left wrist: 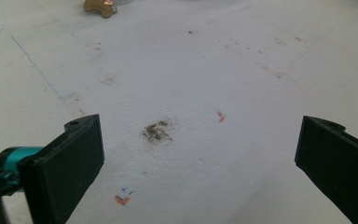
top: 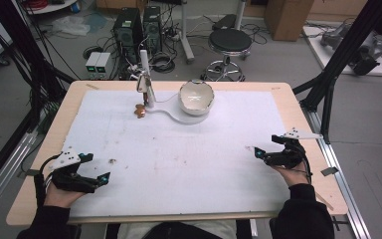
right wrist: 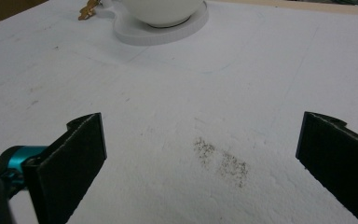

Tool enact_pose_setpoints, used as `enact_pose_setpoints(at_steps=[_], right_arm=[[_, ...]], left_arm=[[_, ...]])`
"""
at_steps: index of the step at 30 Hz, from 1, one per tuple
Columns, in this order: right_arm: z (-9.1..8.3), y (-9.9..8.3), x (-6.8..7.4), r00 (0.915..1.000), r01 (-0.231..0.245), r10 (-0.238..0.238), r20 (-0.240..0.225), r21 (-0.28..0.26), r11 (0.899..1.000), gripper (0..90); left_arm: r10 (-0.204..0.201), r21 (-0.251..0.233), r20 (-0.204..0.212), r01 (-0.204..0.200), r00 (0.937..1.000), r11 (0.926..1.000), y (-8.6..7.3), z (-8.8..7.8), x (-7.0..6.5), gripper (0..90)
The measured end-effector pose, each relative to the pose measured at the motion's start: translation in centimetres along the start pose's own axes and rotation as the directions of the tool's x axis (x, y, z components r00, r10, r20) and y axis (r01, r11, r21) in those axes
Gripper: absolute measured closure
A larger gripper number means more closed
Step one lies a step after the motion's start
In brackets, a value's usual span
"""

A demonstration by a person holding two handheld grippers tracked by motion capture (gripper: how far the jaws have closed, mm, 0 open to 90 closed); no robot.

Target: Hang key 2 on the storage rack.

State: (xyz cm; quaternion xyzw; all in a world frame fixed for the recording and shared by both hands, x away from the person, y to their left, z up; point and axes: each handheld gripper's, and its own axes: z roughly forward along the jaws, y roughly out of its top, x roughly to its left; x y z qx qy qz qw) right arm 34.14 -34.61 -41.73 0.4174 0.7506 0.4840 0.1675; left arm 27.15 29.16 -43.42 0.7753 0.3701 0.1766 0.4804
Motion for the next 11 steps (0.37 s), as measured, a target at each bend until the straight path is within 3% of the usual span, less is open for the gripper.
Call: enact_pose_setpoints(at_steps=[4, 11], right_arm=[[-0.21, -0.7, 0.14, 0.9997, 0.019, -0.019, 0.012, 0.016, 1.0, 0.6], [-0.45, -1.08, 0.28, 0.9999, 0.008, -0.009, 0.015, 0.009, 1.0, 0.6]], left_arm=[[0.002, 0.001, 0.002, -0.002, 1.0, 1.0, 0.0, 0.01, 0.05, 1.7], [0.005, -0.002, 0.002, -0.005, 1.0, 1.0, 0.05, 0.03, 0.05, 1.7]])
